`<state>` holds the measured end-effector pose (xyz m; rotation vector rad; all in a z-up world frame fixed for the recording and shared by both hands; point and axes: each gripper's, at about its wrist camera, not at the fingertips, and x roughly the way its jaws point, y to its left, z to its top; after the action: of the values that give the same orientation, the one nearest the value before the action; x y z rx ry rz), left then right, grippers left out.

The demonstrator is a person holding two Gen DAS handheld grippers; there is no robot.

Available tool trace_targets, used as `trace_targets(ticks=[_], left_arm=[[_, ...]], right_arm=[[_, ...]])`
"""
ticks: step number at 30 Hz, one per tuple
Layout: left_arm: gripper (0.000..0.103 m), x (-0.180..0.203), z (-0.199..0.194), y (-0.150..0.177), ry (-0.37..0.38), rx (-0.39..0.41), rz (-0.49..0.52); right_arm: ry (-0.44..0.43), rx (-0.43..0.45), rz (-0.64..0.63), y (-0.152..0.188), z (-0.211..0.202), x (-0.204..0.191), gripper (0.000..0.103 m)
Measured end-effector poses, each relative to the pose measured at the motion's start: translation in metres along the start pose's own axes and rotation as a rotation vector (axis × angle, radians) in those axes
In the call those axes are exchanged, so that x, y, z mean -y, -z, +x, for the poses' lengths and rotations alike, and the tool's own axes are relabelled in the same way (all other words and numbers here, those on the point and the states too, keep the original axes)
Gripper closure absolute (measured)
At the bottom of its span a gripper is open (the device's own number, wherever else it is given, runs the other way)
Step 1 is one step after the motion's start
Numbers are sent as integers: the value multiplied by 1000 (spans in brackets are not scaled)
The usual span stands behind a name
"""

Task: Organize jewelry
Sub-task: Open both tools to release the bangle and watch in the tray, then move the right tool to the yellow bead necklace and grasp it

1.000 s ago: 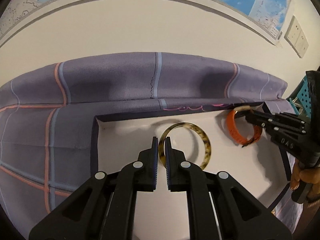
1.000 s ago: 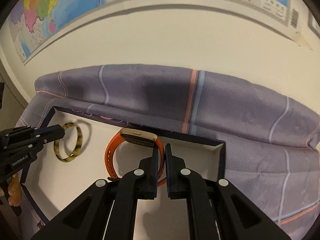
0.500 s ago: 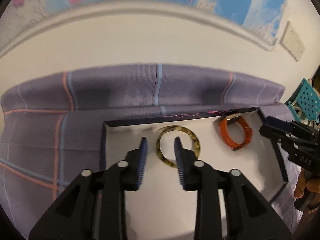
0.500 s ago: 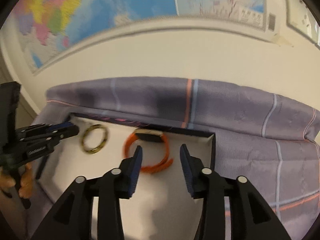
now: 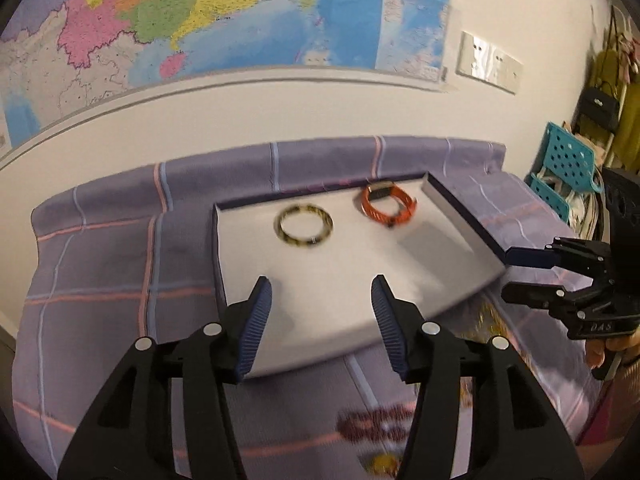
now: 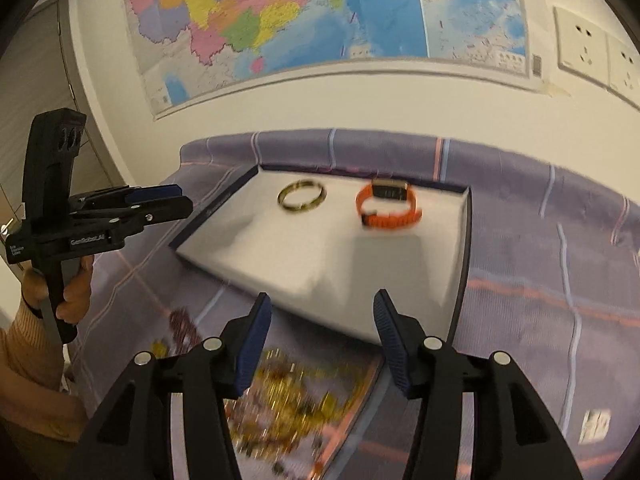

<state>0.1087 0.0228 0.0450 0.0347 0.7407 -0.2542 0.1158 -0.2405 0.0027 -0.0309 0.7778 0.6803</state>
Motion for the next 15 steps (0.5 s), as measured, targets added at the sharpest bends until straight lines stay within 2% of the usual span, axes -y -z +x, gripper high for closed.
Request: trace_targets(ticks=[7, 15], left_arm=[[51, 6, -5, 47, 41, -68, -41], [49, 5, -8, 86, 48, -121, -89]], right_arm=[[-15, -25, 21, 36, -5, -10, 52], [-2, -58, -91, 62, -8, -48, 54]])
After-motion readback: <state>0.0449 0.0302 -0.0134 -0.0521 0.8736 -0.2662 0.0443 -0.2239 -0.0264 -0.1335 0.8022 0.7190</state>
